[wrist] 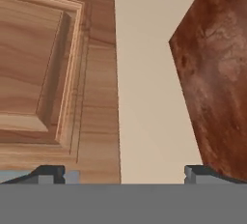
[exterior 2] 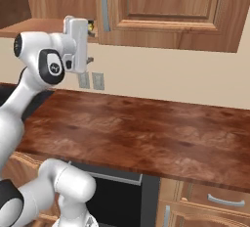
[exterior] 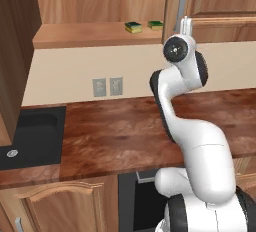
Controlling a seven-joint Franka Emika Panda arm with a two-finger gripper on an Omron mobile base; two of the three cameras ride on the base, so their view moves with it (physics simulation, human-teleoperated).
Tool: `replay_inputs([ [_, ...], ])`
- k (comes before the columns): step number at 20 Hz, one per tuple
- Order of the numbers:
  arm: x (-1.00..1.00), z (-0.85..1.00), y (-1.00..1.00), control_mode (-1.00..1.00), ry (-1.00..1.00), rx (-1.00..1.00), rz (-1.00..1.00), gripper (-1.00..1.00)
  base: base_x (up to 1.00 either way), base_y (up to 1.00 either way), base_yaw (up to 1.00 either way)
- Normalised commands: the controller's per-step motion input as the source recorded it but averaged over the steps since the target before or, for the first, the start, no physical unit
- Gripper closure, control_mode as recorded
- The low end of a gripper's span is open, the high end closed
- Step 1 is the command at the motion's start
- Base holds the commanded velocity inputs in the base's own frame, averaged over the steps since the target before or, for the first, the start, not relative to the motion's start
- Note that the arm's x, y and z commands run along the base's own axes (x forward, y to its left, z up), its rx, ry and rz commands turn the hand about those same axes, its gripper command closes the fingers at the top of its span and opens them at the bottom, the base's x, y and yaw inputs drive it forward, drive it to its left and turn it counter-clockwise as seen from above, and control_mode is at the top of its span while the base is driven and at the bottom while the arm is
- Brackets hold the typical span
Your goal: Pick up the sponge and sponge from the sink, and place them back in the cabinet, and close the cabinet doors.
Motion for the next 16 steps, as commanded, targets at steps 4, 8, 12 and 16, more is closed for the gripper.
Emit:
replay_inputs([
  [4,-0.48,0.0,0.17,-1.0,0.18,-0.35,0.02,-1.0,0.0,0.0,0.0],
  [8,-0.48,0.0,0.14,-1.0,0.26,-0.32,0.06,-1.0,0.0,0.0,0.0],
  [12,-0.48,0.0,0.16,-1.0,0.26,-0.35,0.12,-1.0,0.0,0.0,0.0],
  [16,-0.46,0.0,0.18,-1.0,0.21,-0.29,0.12,-1.0,0.0,0.0,0.0],
])
